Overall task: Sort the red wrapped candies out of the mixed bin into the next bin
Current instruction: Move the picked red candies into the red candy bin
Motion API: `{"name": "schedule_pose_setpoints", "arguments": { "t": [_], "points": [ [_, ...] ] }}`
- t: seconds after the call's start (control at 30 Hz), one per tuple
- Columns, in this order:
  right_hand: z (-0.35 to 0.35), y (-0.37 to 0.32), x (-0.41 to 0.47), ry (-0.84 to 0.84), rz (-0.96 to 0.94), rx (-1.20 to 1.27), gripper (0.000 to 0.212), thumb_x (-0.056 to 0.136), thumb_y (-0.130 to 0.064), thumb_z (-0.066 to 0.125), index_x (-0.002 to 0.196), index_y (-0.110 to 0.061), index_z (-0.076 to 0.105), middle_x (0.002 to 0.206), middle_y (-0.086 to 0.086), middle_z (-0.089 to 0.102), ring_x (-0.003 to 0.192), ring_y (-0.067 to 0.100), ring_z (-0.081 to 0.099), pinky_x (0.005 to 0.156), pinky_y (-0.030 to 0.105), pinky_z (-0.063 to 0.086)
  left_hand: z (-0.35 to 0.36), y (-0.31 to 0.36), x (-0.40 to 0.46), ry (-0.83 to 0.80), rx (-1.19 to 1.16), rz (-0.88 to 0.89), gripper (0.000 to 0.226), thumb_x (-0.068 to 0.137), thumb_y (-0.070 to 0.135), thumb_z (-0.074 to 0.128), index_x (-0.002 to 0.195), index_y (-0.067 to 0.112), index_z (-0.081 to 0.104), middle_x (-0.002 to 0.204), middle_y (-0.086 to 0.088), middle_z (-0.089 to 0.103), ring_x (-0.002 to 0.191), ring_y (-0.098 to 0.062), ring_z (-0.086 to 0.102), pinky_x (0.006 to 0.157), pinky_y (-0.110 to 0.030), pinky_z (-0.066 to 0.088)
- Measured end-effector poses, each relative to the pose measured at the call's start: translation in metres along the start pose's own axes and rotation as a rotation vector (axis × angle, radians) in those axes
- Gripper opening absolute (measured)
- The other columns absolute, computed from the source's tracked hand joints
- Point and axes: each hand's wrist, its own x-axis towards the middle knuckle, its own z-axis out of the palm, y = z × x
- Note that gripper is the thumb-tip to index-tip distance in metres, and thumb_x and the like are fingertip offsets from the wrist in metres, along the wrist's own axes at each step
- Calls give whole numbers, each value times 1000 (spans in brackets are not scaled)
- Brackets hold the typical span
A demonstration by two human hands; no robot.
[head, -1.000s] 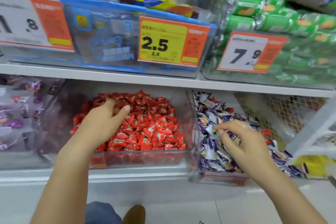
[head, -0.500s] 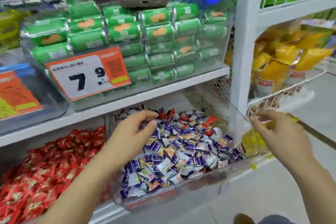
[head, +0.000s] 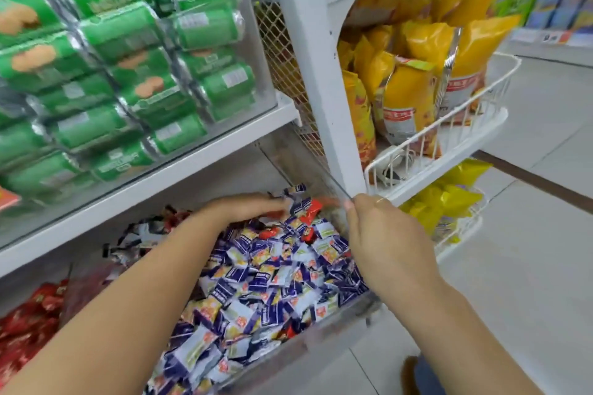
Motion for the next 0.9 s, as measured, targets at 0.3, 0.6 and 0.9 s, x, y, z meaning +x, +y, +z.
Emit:
{"name": "schedule_pose_setpoints", "arguments": {
  "t": [0.3,0.6,0.9],
  "points": [
    [2,1,2,1,-25,28,34,102,-35,17,103,-19,47,101,-1,54,91,21,57,62,28,26,25,42,23,-25,141,233,102,72,55,73,149,20,17,153,5,26,137,-14,29,103,-17,19],
    [-1,2,3,-38,-34,-13,26,101,-36,16,92,-23,36,100,-1,54,91,21,58,62,28,26,42,38,14,-58,218,467,37,72,47,67,106,43,54,105,14,58,100,-15,58,89,-32,47],
    [-2,2,2,-54,-31,14,26,101,-35,21,85,-21,36,77,-3,41,76,27,54,58,32,26,45,-23,-89,249,407,601,24,89,51,52,110,40,54,102,17,55,98,-3,48,91,-28,39]
  ]
}}
